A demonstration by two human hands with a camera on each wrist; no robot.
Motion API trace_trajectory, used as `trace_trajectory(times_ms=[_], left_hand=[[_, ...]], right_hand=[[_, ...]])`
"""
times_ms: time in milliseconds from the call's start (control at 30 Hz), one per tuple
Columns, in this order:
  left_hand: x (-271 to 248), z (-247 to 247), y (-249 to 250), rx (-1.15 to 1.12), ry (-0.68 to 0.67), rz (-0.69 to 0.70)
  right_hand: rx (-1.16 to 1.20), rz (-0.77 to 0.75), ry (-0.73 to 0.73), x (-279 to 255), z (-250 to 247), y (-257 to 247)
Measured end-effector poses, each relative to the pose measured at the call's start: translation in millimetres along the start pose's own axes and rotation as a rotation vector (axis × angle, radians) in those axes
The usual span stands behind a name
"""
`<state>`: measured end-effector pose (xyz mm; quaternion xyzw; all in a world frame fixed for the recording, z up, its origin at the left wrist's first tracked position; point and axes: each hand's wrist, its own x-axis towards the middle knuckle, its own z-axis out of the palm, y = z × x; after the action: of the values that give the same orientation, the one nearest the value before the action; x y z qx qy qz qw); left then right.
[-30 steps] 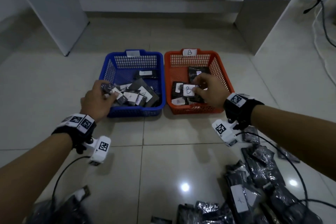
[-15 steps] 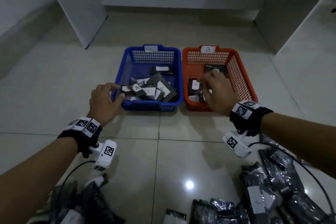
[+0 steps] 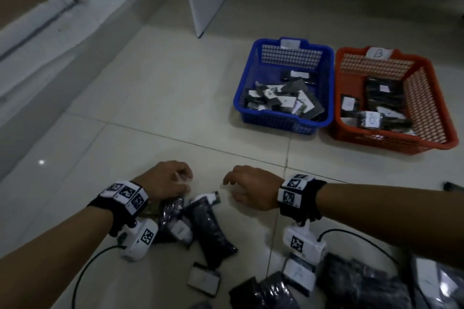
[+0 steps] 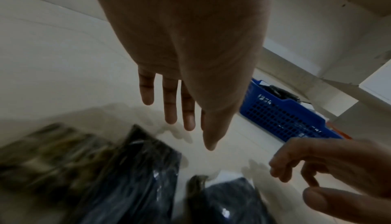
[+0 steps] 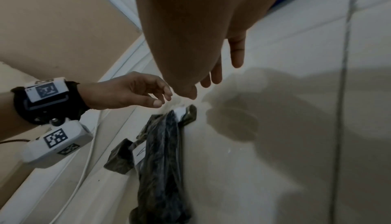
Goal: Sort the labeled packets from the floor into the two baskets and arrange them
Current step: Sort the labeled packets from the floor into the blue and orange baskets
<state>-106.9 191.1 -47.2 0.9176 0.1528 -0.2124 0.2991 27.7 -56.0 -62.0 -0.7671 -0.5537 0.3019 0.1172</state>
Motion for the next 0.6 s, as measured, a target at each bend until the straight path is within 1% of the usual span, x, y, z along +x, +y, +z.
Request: trace_trajectory(times_ms=[100,167,233,333,400,467,533,600], left_hand=[[-17.3,14.0,-9.8,0.011,-0.012,0.05],[-24.5,25.6,-8.5,0.101,-0.023,0.068],[-27.3,35.0,-6.9,0.165,-0.017,0.063],[-26.0,40.5,-8.3,0.175,-0.019,0.088],[-23.9,36.1,-5.6,0.064,-0.019,0.093],[-20.0,29.1,-0.9,-0.187,0.002,0.075],[-15.0,20.2,5.2,-0.432,0.023,0.065],[-12.8,12.5,14.0,-0.577,0.063,0.026]], right_hand=[[-0.005,-0.005,-0.051,19.2,19.1,-13.1],[-0.035,0.005,-0.055,31.4,25.6,-18.4],[-0.057,0.037,-0.078,42.9,26.0,-21.5],[-0.071,0.044,-0.113,55.2,22.2,-24.4],[-0.022,0.033,-0.092,56.6,20.1,-23.6],[0.087,0.055,-0.024,53.4,15.2,-19.0],[0.214,0.12,0.05,48.7,6.0,-11.7],[0.35,0.196,0.086,43.8,-4.1,-2.8]])
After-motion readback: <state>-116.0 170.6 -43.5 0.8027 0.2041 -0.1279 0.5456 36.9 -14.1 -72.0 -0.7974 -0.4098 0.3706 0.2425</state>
